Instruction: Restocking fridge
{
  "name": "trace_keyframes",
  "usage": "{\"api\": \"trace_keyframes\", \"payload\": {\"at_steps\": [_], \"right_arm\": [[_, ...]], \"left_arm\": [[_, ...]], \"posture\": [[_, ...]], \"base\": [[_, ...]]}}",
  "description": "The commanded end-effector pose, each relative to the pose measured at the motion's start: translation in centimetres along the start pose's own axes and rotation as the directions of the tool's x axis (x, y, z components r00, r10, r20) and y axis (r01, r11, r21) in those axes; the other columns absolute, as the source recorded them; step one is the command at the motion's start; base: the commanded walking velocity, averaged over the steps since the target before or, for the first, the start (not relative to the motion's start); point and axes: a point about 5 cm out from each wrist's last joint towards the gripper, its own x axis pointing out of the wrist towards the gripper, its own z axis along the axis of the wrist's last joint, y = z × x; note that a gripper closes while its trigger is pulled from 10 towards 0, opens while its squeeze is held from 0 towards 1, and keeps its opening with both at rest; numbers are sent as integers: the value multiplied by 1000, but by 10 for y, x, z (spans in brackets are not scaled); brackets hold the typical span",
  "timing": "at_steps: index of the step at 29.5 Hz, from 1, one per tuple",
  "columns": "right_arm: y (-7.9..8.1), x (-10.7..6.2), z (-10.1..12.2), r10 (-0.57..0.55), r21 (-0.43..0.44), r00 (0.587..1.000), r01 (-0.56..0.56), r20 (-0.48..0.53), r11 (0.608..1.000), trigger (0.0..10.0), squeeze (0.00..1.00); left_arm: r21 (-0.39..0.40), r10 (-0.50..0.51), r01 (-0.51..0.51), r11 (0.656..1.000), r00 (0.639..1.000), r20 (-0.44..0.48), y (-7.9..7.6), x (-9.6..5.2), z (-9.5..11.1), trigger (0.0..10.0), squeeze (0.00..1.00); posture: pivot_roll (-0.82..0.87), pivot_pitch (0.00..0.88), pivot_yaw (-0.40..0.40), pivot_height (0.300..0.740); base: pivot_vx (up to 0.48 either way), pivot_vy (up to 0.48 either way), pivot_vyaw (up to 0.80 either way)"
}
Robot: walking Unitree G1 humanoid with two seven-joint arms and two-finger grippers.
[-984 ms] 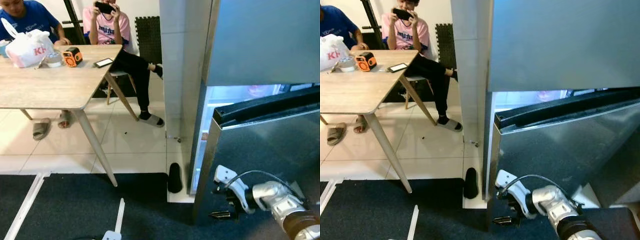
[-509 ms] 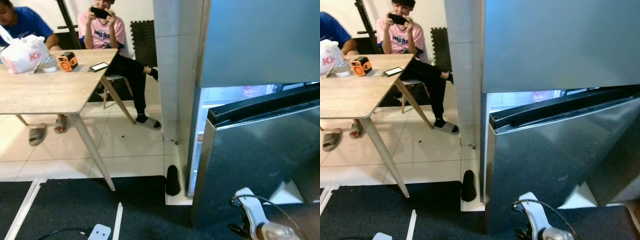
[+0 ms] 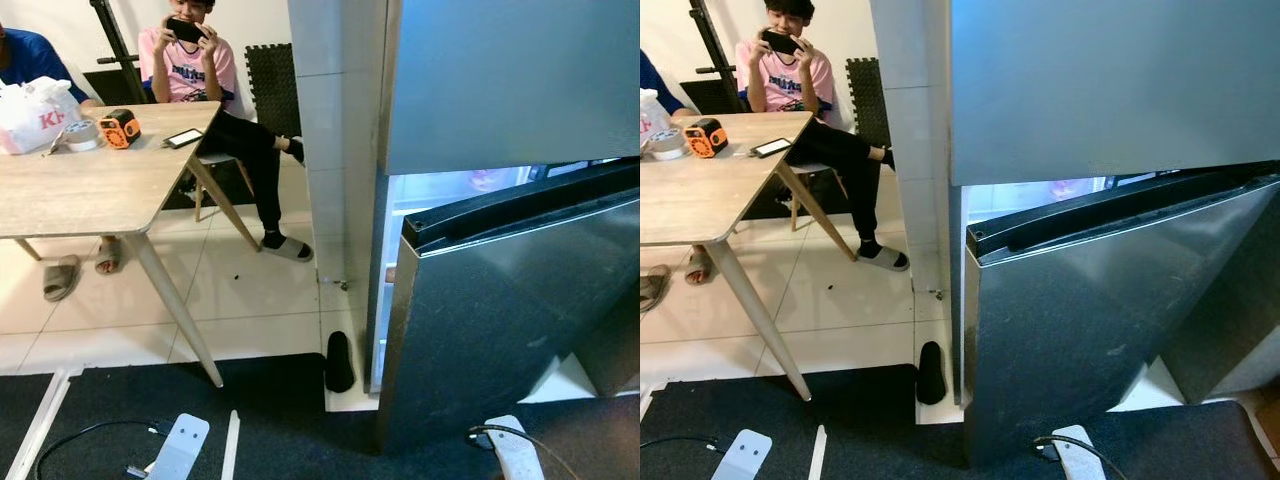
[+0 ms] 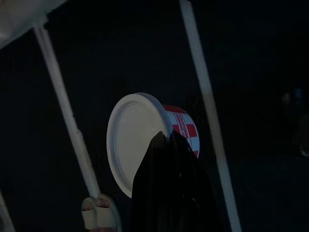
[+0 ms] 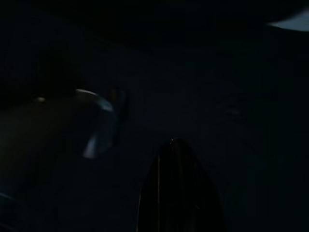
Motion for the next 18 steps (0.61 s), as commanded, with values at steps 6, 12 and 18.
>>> {"api": "trace_keyframes", "payload": {"at_steps": [6, 12, 18], "right_arm": [[5, 1, -6, 6, 25, 1000, -6, -10, 1000, 0, 0], [9, 1, -7, 14, 25, 1000, -14, -15, 1000, 10000, 0], [14, 2, -8, 25, 21, 1000, -25, -18, 999, 10000, 0]], "left_arm": [[-18, -40, 39, 999, 997, -63, -16, -3, -18, 10000, 0], [-37, -46, 43, 998, 995, -90, -19, -6, -29, 10000, 0], [-39, -57, 53, 998, 993, -104, -22, -7, -33, 10000, 0]], "posture": [[-25, 0, 22, 740], [-23, 0, 21, 740], [-21, 0, 17, 740]], "base": [[0, 0, 0], [0, 0, 0], [0, 0, 0]]}}
